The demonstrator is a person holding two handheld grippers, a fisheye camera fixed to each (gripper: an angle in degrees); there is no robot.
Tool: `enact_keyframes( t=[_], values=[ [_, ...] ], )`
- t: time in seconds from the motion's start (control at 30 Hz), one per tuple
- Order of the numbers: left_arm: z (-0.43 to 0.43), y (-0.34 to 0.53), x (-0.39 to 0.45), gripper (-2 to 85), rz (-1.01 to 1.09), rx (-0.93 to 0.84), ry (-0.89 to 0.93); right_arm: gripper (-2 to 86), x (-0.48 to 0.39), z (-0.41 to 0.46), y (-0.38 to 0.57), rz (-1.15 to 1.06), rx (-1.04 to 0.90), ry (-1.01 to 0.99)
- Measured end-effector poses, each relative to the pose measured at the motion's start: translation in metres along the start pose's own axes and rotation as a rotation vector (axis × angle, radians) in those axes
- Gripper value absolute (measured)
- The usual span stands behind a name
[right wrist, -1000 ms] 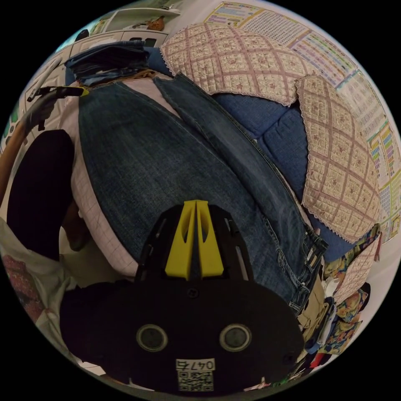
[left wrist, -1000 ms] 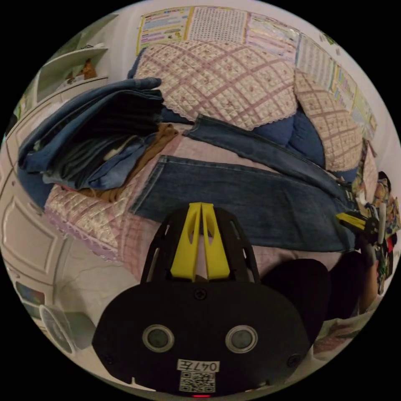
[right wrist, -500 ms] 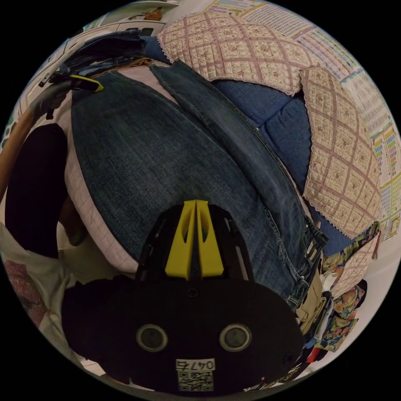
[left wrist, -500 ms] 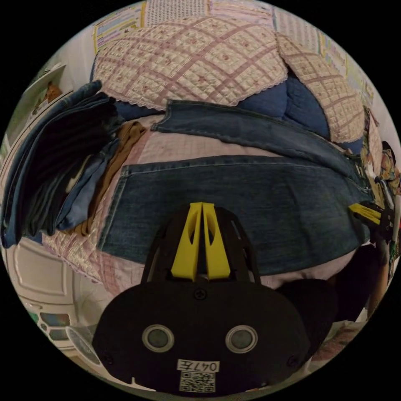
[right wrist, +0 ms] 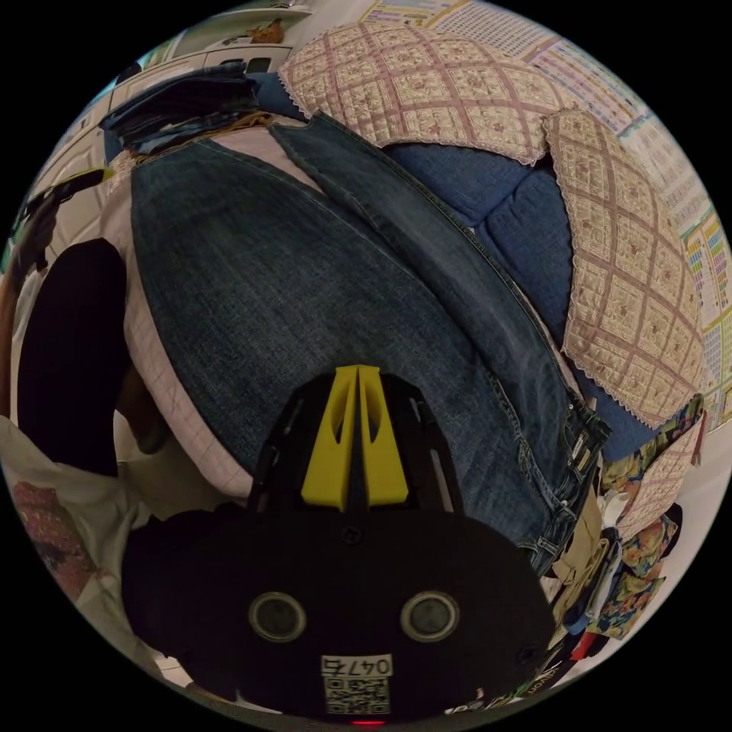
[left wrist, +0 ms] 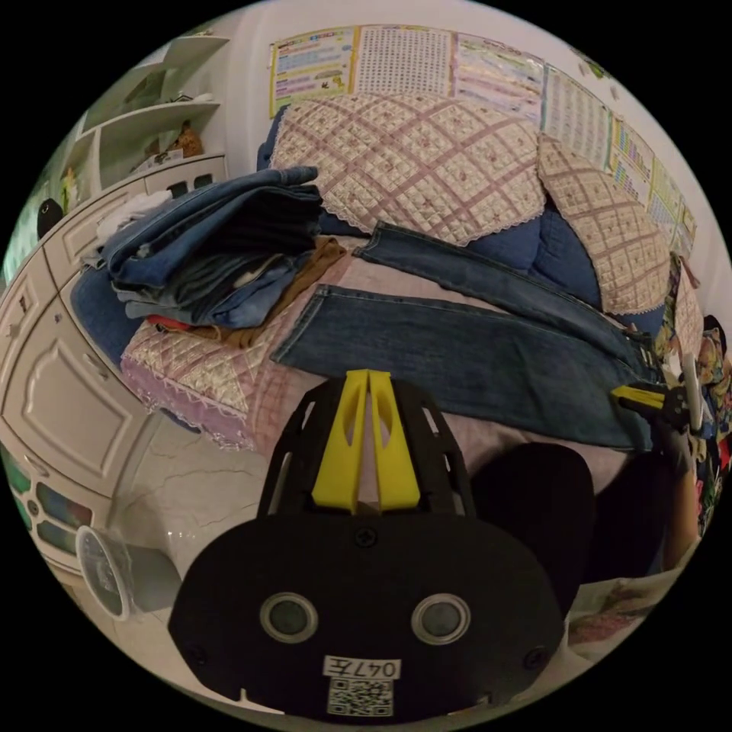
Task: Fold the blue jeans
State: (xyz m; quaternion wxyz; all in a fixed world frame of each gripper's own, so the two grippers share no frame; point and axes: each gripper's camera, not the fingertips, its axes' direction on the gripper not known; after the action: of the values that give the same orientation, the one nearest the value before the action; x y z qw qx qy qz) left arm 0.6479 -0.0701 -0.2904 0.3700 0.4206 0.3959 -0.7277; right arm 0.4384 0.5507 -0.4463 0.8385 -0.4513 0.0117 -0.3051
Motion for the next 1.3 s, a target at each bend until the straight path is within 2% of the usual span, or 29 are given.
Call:
enact_keyframes(
  t=[0.23,0.33,0.4,0.63,0.7,0.8,0.93,1.07,1.3],
  values=[
    [-0.041,-0.021,0.068,-0.9,0.1,0.039,0.012,-0.6,0.034,-0.021,0.051,0.047,-0.01,-0.001],
    [-0.063,-0.04,0.104,-0.9,0.1,0.109,0.142,-0.6,0.053,-0.035,0.078,0.09,0.003,0.012],
    [-0.069,-0.061,0.145,-1.0,0.124,0.16,0.317,-0.6,0.065,-0.044,0.095,0.114,0.014,0.008],
    [-0.038,-0.121,0.279,-1.0,0.234,0.197,0.539,-0.7,0.117,-0.08,0.174,0.2,0.044,-0.011],
    [-0.006,-0.13,0.303,-1.0,0.211,0.194,0.631,-0.7,0.134,-0.096,0.2,0.255,0.09,0.006],
    [0.039,-0.122,0.322,-1.0,0.193,0.13,0.621,-0.7,0.169,-0.129,0.255,0.395,0.237,0.009],
    [0.068,-0.12,0.315,-1.0,0.069,0.077,0.696,-1.1,0.23,-0.172,0.359,0.682,0.562,-0.077],
    [0.079,-0.117,0.321,-1.0,-0.015,0.083,0.664,-1.3,0.272,-0.195,0.472,0.829,0.832,-0.107],
    [0.096,-0.121,0.381,-1.0,0.074,0.037,0.643,-1.1,0.324,-0.219,0.642,1.037,0.877,-0.118]
  ],
)
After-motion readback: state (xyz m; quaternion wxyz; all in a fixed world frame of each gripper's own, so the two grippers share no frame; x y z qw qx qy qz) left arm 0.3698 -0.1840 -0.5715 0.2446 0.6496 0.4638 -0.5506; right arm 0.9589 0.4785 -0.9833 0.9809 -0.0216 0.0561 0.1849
